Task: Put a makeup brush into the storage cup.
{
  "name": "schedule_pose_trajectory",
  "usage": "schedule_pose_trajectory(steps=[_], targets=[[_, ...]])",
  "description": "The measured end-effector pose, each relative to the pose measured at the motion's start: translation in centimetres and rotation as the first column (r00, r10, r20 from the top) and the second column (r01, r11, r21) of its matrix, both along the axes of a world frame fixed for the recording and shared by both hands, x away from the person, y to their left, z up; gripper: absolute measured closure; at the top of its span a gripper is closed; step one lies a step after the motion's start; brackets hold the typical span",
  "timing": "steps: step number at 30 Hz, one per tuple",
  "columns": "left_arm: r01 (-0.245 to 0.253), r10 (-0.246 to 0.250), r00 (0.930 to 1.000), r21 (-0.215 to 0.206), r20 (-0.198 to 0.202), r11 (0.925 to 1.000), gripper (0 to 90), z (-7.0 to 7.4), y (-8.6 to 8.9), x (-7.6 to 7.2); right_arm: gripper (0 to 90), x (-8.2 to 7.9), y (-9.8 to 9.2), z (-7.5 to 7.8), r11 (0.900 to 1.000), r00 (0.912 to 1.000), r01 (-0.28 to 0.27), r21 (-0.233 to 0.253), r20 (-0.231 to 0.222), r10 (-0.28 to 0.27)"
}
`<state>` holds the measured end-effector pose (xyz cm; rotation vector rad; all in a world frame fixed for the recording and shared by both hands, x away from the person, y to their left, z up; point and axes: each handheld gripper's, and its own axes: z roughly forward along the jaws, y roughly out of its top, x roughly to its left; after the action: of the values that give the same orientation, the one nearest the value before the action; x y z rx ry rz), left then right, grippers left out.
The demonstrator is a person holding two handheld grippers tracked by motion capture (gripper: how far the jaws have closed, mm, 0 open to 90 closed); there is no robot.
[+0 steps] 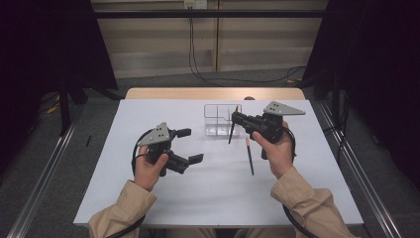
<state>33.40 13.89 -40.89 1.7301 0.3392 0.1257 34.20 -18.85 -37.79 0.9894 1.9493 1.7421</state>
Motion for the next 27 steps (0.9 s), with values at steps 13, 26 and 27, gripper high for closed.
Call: schedule_pose_trajectory(steps=[13,26,27], targets=[[-0.024,0.024,0.9997,0.026,-0.005,0.9994,0.5,-0.5,2.4,-0.5,84.4,-0.2,0.0,0.1,1.0,1.0,-0.002,-0.012,0.007,0.002],[-0.037,0.038,0.9991,0.041,-0.018,0.9985,0.5,-0.6,3.9,-1.3,84.3,-0.2,-0.2,0.1,1.0,0.9999,0.006,-0.006,0.016,-0.006],[-0.042,0.043,0.9989,0.038,-0.02,0.9984,0.5,-0.7,4.1,-1.3,84.3,-0.2,-0.3,0.0,1.0,0.9999,0.007,-0.007,0.014,-0.007]])
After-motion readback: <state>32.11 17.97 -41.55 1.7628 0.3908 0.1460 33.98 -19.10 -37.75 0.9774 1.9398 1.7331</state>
